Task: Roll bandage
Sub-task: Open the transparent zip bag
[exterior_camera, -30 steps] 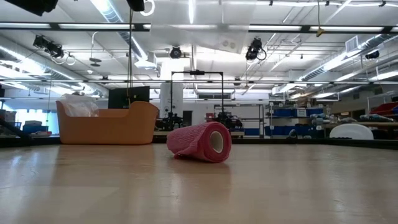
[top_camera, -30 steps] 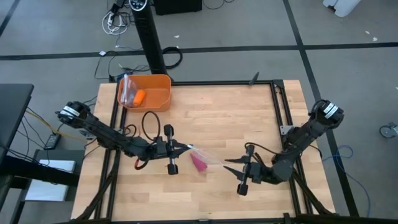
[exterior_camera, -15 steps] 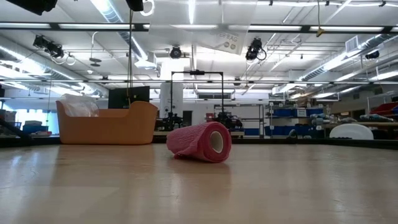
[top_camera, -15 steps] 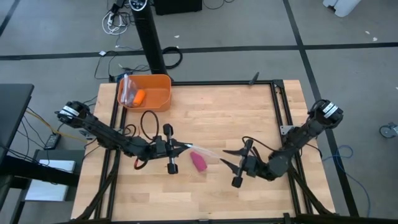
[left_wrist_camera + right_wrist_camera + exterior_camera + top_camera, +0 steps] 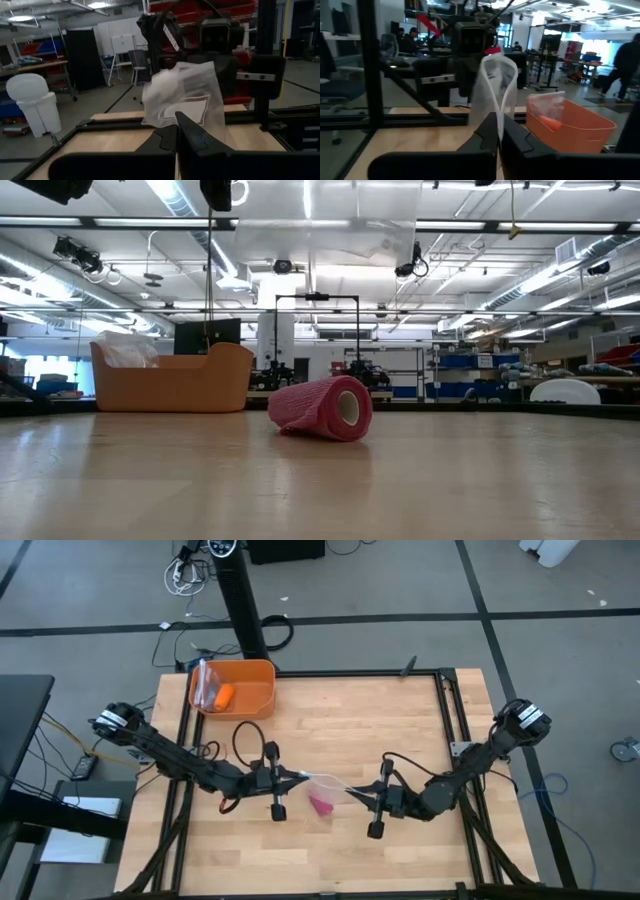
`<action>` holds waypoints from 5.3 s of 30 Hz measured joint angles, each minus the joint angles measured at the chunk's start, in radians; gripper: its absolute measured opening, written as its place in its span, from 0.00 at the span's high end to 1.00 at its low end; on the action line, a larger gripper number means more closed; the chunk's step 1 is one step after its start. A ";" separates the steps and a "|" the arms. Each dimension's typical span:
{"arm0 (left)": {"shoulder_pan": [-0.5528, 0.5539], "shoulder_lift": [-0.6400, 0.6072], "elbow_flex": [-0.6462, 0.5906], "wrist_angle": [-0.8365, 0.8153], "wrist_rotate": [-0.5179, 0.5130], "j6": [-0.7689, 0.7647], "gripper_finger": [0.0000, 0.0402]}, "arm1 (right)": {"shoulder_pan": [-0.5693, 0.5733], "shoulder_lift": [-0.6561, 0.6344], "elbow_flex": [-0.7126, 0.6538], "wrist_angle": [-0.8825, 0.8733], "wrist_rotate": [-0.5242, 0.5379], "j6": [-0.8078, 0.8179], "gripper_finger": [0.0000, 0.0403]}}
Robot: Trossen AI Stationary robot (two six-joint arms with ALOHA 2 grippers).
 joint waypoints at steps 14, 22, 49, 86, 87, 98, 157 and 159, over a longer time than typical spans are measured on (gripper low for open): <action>0.000 0.000 0.000 -0.080 0.053 -0.041 1.00 | -0.142 0.000 0.000 -0.115 -0.207 0.149 1.00; -0.013 0.000 0.000 -0.094 0.019 -0.030 1.00 | -0.132 -0.011 0.000 -0.198 -0.245 0.223 0.97; -0.020 0.000 0.000 -0.236 -0.077 -0.066 1.00 | -0.074 0.051 0.485 -1.043 -0.129 0.302 0.98; -0.044 0.000 0.001 -0.245 -0.057 -0.203 1.00 | -0.147 0.182 0.622 -1.299 -0.194 0.385 0.73; -0.047 0.000 0.001 -0.234 -0.057 -0.222 1.00 | -0.138 0.182 0.622 -1.299 -0.194 0.361 0.77; -0.046 0.000 0.001 -0.177 -0.063 -0.356 1.00 | -0.085 0.249 0.623 -1.197 -0.048 0.078 0.99; -0.024 0.033 0.001 -0.179 -0.087 -0.328 1.00 | -0.179 0.260 0.622 -1.208 -0.190 0.322 0.52; -0.019 0.033 0.001 -0.174 -0.086 -0.329 1.00 | -0.173 0.260 0.622 -1.229 -0.189 0.336 0.50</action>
